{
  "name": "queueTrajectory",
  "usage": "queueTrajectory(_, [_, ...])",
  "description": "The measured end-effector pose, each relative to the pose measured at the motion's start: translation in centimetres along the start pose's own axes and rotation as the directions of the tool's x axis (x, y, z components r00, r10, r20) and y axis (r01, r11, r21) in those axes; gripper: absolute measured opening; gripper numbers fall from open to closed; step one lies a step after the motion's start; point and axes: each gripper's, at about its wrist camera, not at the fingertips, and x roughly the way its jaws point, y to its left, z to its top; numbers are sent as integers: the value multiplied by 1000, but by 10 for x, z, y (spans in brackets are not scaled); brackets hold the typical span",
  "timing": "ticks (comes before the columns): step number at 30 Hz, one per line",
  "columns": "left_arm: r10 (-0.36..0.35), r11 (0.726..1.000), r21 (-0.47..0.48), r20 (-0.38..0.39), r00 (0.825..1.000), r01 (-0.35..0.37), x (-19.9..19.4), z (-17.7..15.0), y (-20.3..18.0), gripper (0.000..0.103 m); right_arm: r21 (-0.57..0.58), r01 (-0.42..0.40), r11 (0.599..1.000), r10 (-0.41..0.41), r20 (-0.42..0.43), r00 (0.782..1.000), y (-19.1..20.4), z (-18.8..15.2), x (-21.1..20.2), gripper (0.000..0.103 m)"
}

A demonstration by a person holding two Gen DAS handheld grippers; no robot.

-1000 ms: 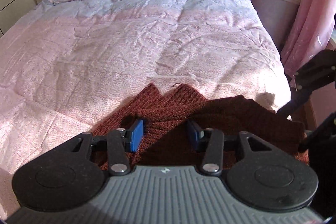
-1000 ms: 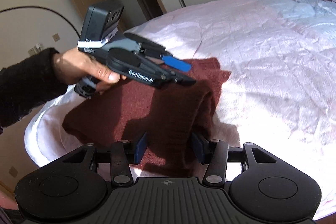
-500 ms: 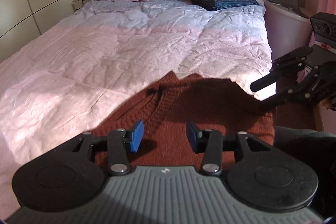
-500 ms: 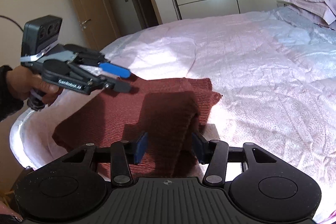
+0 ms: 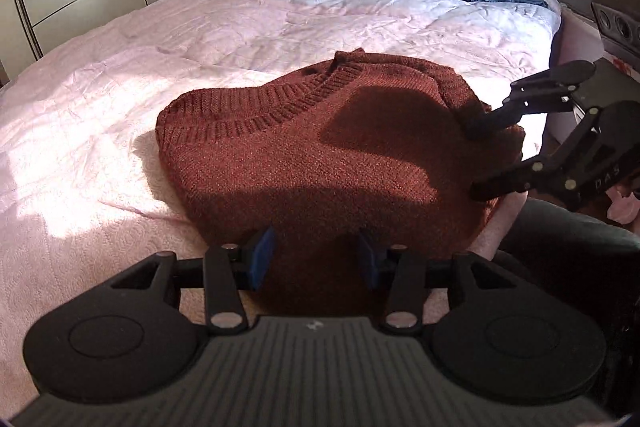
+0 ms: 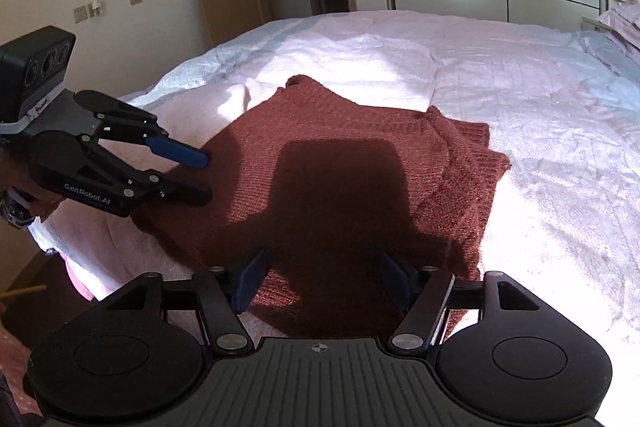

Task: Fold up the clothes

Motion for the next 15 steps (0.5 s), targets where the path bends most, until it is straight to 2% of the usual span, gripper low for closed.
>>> queueTrajectory(1, [2,1000,2,0,1000,-2,0,0,-1,41,-22,1,1000,-1,-9,1000,3,0,2,81])
queueTrajectory(4, [-3,1000,-10,3,1000,3,-1,-1,1,41,-78,15,997,-17,-33,999,13,-1,9,88])
queueTrajectory(7, [-1,1000,-6,5,1000,1,-1,-2,0,41,-84,11,996,-15,-41,999,15,-2,13,94])
queueTrajectory(11, [0,1000,-2,7,1000,0,-1,-2,0,41,-78,-7,997,4,-41,999,14,-2,12,98])
queueTrajectory(15, [0,1000,-3,13,1000,0,0,-4,0,41,-3,-38,999,38,-5,999,4,-2,7,99])
